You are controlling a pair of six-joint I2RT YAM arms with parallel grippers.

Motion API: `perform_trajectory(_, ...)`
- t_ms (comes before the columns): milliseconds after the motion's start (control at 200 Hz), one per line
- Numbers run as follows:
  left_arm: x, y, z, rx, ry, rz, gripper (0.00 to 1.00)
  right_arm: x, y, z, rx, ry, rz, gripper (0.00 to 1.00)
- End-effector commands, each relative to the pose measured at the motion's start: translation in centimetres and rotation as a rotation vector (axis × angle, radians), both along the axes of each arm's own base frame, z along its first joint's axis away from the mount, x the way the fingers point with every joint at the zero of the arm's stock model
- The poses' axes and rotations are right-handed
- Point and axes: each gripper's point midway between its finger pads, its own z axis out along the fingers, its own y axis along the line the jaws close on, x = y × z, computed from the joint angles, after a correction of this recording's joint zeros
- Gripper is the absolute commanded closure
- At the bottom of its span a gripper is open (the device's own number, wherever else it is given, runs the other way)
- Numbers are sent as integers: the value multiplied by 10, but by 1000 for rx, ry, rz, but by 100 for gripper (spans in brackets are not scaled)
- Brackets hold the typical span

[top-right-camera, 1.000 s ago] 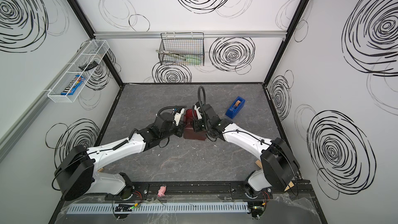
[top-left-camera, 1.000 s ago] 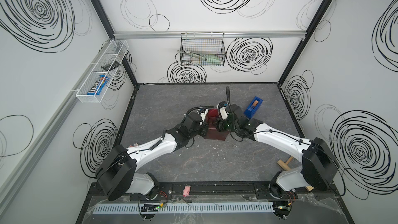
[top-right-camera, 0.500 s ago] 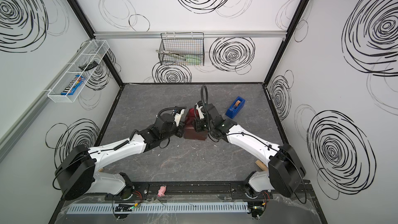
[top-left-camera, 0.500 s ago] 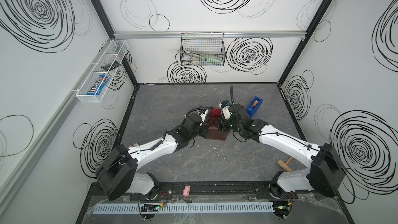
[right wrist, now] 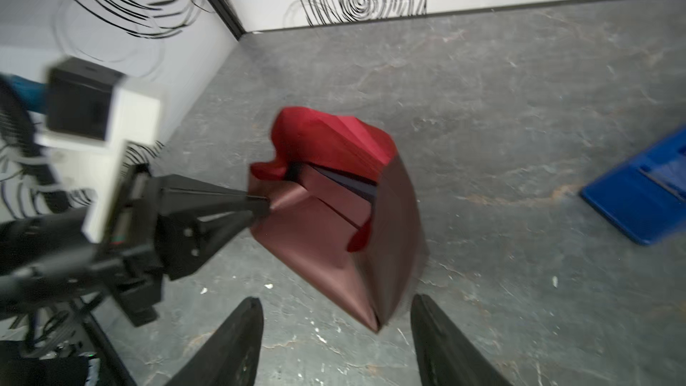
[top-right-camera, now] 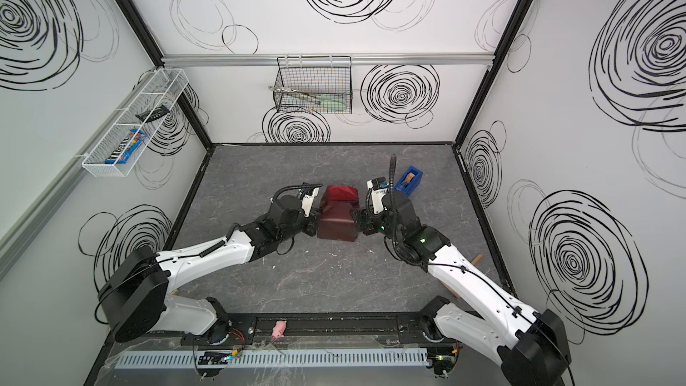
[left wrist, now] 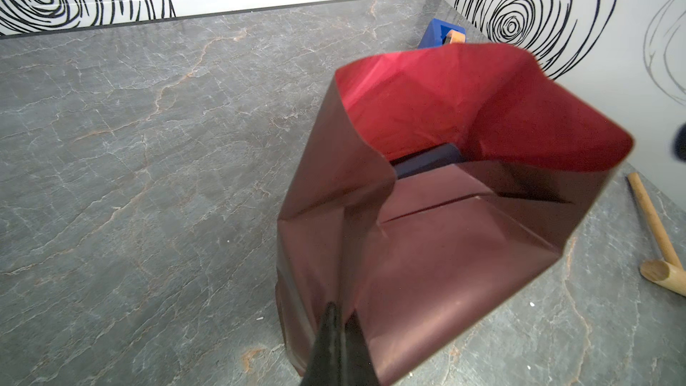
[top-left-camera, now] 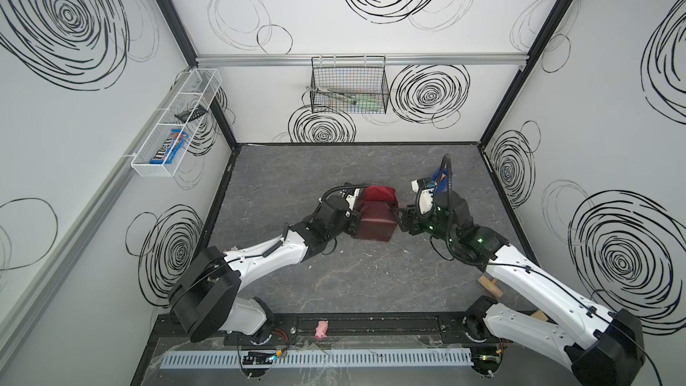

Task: Wrap a gift box in wrapping paper
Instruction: Fold the wrapping paper for the gift box, then fold the seventh fold of the wrapping paper on the gift box.

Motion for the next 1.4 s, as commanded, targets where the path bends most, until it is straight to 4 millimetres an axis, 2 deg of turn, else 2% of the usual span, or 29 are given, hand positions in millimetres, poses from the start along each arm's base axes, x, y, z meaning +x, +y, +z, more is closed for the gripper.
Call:
perform_trajectory(0,-1,-3,-5,1,17,-14,100,1,-1,3,10,-98,45,33)
perform_trajectory(275,-2,-6,-8,-2,31,-26,100,6,-2,-14,-22,-140,68,34)
perform_trajectory(420,-3,-6,-9,-1,34,-29,100,14,2,-14,-22,-147,66,44)
perform_trajectory(545,-3,-6,-9,-1,33,-31,100,19,9,-15,-18,-142,84,48)
perform_trajectory(640,-3,-7,-9,-2,34,-35,100,21,13,-16,-19,-129,94,54)
perform_trajectory(846,-3,-8,-10,0,39,-38,100,20,21,-12,11,-140,126,78)
perform_trajectory(926,-3,-8,-10,2,39,-37,100,19,24,-13,19,-141,140,81)
perform_trajectory(1256,-2,-10,-7,-2,38,-42,100,15,41,-22,36,-112,191,87)
perform_trajectory(1396,-2,-10,-7,-3,40,-46,100,15,45,-26,38,-98,193,86)
